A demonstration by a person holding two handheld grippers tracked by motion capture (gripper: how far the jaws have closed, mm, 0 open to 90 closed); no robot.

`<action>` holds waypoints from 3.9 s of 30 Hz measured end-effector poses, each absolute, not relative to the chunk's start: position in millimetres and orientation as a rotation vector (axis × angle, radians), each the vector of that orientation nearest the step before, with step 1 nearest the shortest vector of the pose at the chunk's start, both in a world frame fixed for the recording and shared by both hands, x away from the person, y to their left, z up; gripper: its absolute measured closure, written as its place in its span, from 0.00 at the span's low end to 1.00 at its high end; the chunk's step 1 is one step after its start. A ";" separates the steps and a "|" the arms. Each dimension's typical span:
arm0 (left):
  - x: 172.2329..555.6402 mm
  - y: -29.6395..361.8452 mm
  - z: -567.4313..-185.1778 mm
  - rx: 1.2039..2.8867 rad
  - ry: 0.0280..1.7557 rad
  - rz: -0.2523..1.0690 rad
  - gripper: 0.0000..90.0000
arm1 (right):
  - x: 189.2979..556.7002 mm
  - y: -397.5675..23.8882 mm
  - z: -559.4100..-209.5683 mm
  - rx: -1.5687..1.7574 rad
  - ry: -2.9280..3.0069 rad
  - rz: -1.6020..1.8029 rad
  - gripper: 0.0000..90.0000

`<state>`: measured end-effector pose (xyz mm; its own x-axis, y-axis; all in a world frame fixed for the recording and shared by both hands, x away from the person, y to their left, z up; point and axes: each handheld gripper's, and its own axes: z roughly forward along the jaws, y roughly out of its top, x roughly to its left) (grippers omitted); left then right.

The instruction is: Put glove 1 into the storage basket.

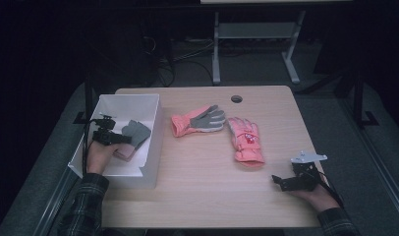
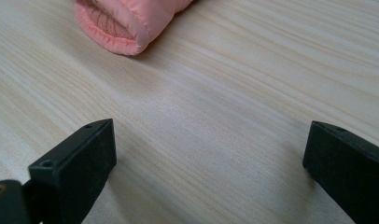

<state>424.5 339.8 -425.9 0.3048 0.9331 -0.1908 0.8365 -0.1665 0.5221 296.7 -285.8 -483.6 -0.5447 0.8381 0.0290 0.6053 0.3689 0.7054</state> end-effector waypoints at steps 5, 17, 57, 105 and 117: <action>426.5 335.0 -428.2 2.053 1.591 0.255 0.57 | 296.6 -285.8 -483.6 1.267 2.299 0.971 0.02; 423.2 324.6 -404.6 2.042 1.598 0.380 0.22 | 296.5 -285.8 -483.6 1.268 2.299 0.971 0.02; 396.4 172.1 -295.6 2.116 0.919 0.274 0.15 | 296.6 -285.8 -483.5 1.267 2.299 0.971 0.02; 463.7 84.7 -411.2 2.238 0.947 0.388 0.69 | 296.7 -286.1 -483.5 1.264 2.302 0.972 0.02; 489.3 85.9 -439.7 2.267 0.992 0.450 0.72 | 296.8 -286.2 -483.6 1.261 2.303 0.973 0.02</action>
<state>489.3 85.9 -439.7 0.6602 0.7486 0.0610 0.5388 -0.5286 0.6560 296.8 -286.2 -483.6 -0.5482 0.8358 0.0287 0.6033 0.3715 0.7057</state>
